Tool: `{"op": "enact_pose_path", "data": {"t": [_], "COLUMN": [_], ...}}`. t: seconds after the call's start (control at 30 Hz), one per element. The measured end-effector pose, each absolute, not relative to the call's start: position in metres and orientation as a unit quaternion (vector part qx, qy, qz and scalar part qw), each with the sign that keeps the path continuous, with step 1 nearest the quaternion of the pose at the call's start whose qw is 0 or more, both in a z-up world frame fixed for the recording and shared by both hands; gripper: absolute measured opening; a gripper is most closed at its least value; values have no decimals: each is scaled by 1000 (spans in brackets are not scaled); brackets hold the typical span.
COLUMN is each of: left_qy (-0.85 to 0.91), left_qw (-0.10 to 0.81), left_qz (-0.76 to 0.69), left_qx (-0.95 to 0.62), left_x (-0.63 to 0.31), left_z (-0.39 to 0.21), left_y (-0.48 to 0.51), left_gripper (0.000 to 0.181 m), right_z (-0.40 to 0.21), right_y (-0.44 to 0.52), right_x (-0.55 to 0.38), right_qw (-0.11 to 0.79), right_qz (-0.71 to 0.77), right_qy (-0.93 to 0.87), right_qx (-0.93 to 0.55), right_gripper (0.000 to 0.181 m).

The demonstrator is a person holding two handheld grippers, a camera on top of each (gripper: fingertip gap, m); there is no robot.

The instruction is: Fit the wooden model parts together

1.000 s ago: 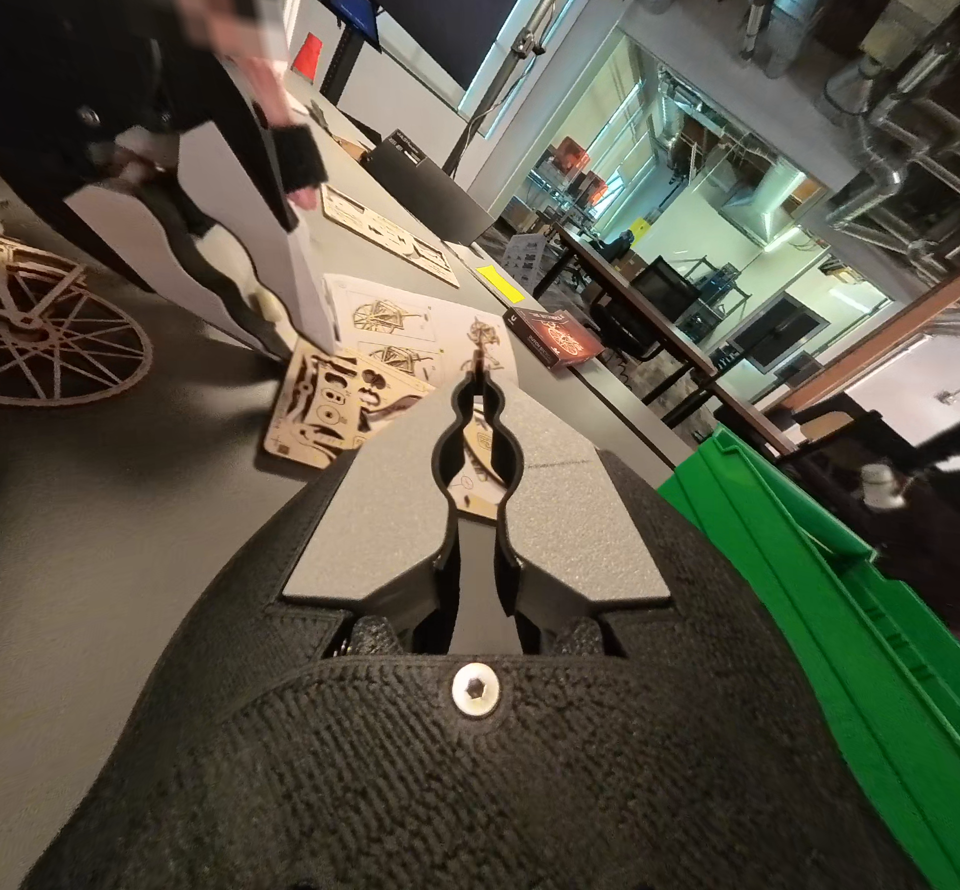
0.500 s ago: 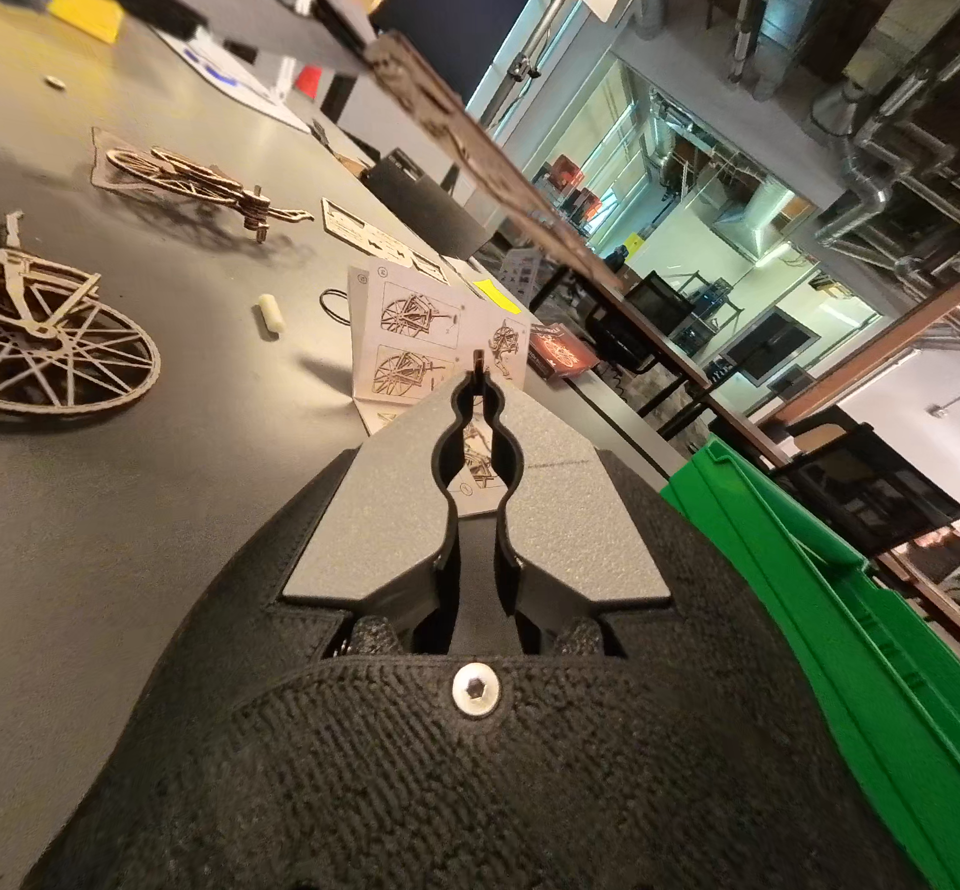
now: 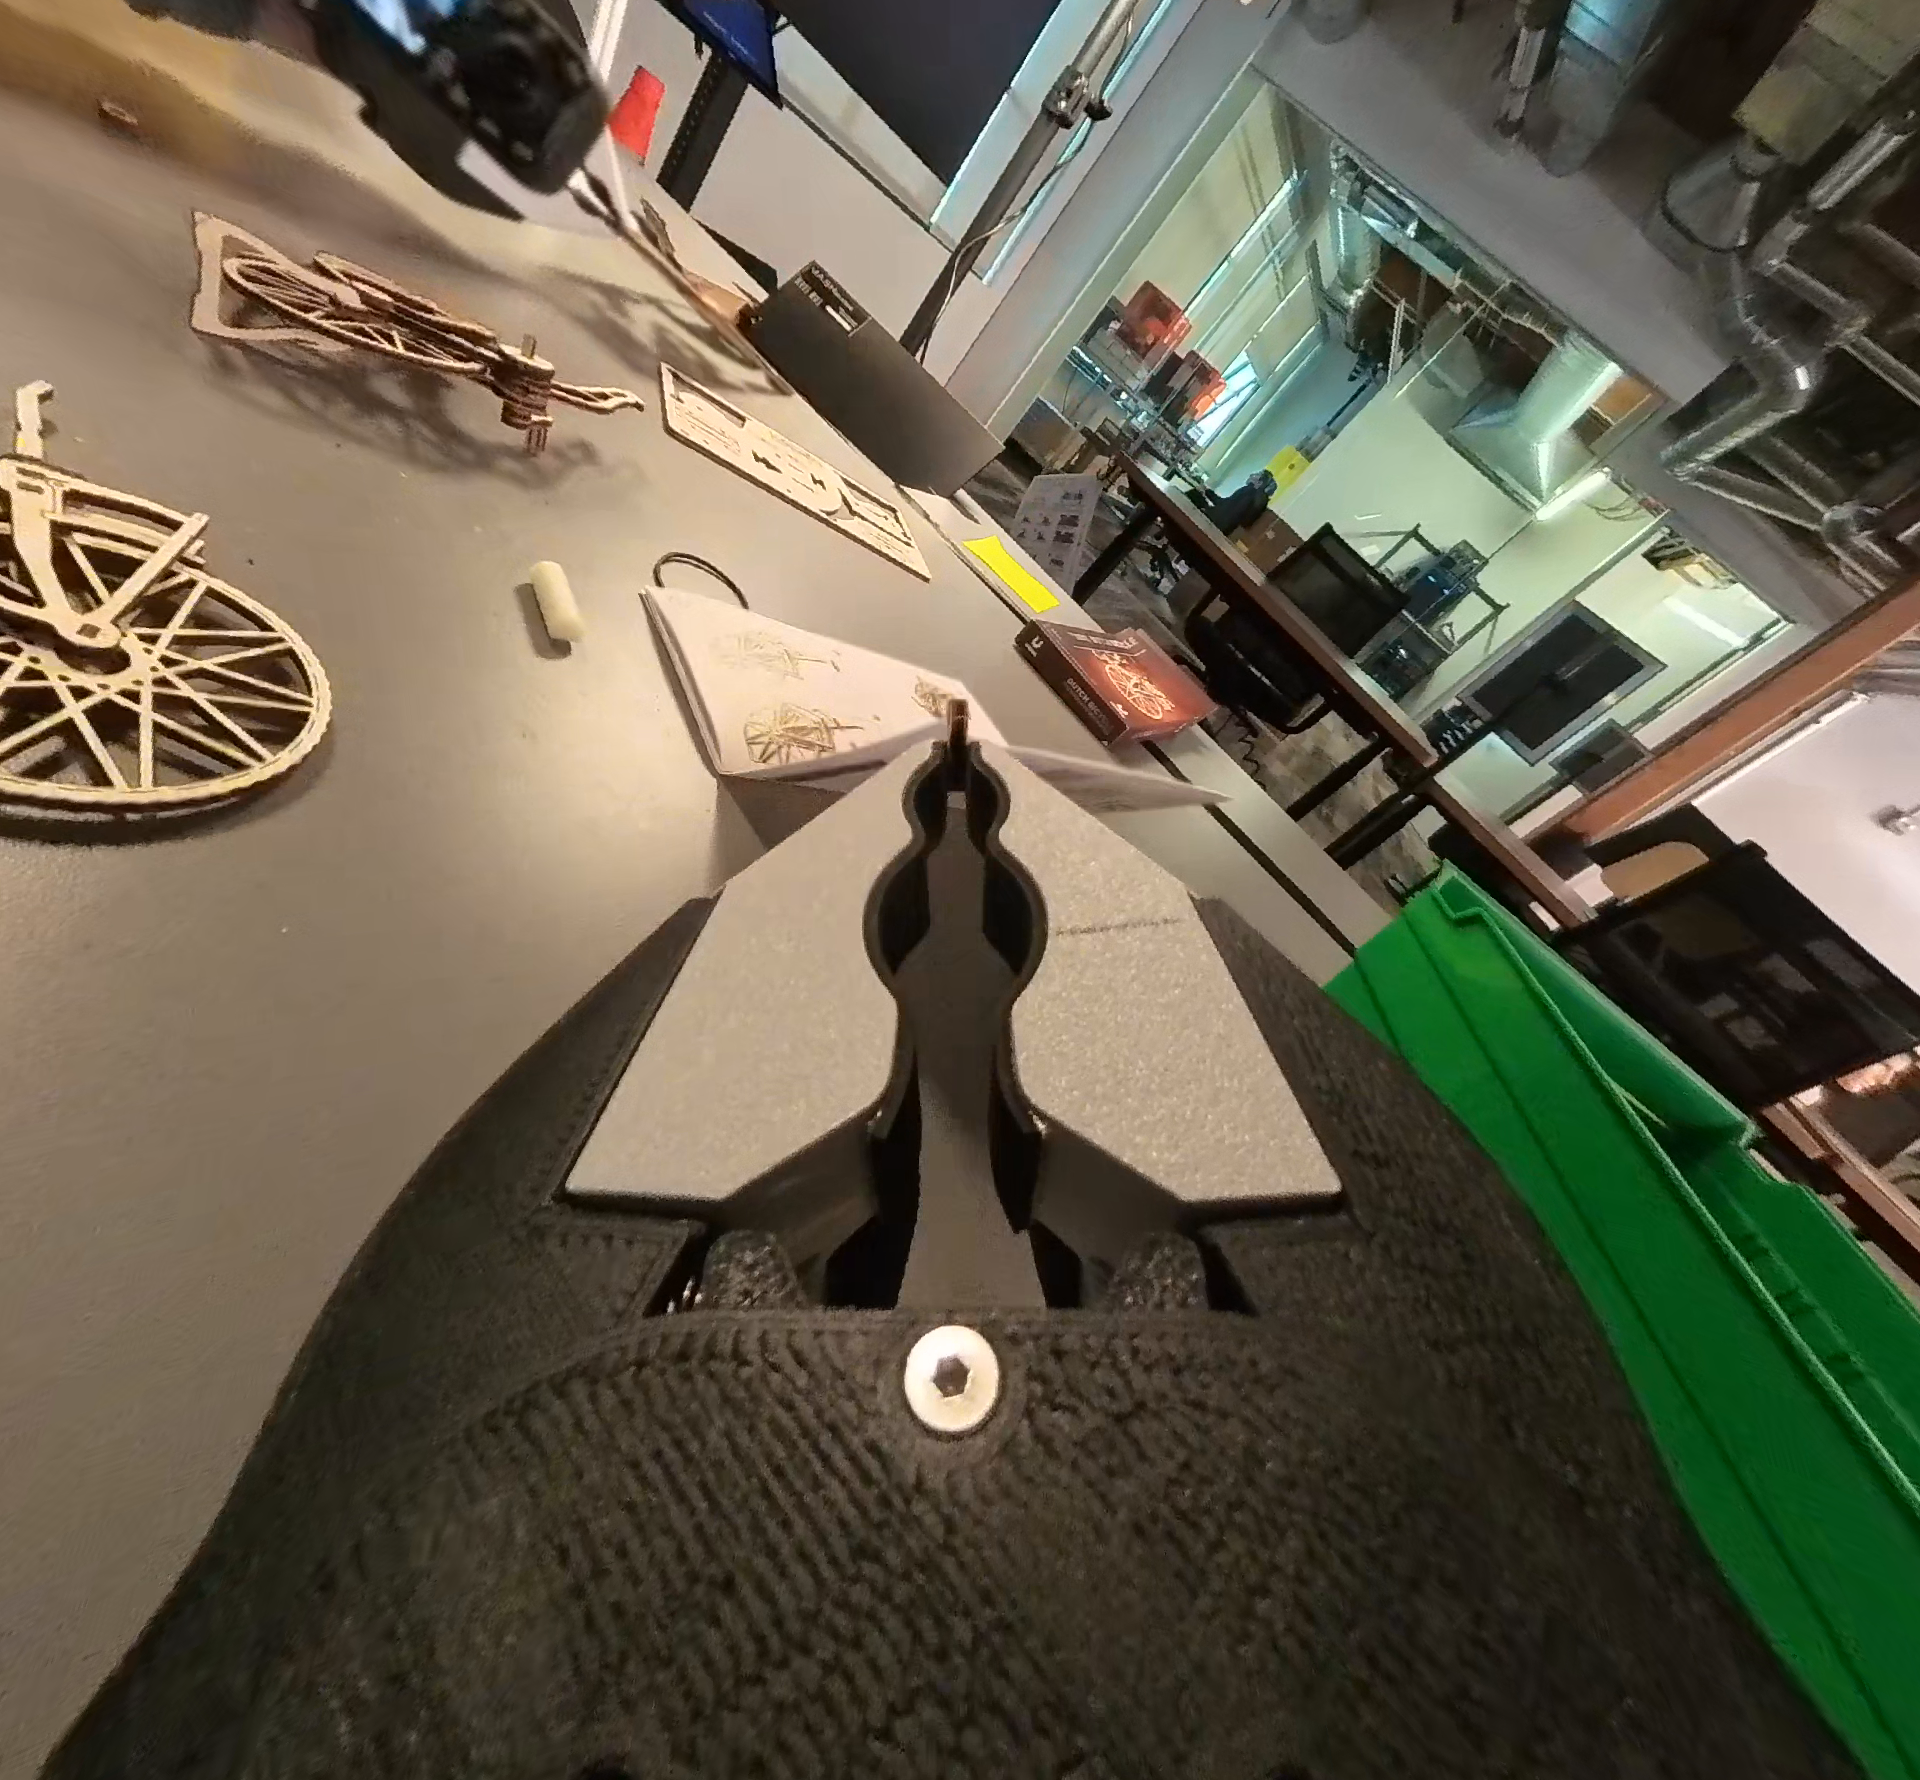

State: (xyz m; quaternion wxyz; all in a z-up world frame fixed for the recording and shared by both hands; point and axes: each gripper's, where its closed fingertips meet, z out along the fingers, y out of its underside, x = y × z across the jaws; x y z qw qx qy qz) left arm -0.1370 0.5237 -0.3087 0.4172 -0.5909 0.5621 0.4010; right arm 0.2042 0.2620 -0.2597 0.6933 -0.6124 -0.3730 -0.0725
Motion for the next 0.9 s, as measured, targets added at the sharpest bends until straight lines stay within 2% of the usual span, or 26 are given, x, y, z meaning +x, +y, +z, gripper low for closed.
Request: {"op": "enact_pose_path", "data": {"t": [0.03,0.13,0.3,0.4,0.47,0.53,0.73,0.9], "left_qy": [559,513,441,514,589,647,741,773], "left_qw": [401,400,507,537,491,420,269,236], "left_qz": [373,300,174,-75,-238,-305,-328,-328], "left_qx": [-622,-697,-720,-665,-595,-559,-520,-490], "left_x": [-140,-142,-119,-45,-2,16,30,30], "left_z": [-318,-321,-268,-253,-253,-270,-328,-343], "left_y": [524,518,466,376,299,249,208,201], "left_gripper": [5,28,40,42,42,43,39,24], "right_z": [-260,-261,-259,-258,-260,-262,-275,-281], "right_y": [262,262,262,261,260,259,247,233], "right_x": [204,203,205,203,201,197,167,130], "right_qw": [692,690,694,696,694,690,660,620], "right_qz": [-73,-74,-71,-72,-76,-79,-71,-82], "right_qy": [-374,-377,-371,-372,-378,-390,-476,-556], "right_qx": [-613,-613,-613,-609,-608,-605,-577,-547], "right_gripper": [0,0,0,0,0,0,0,0]}}
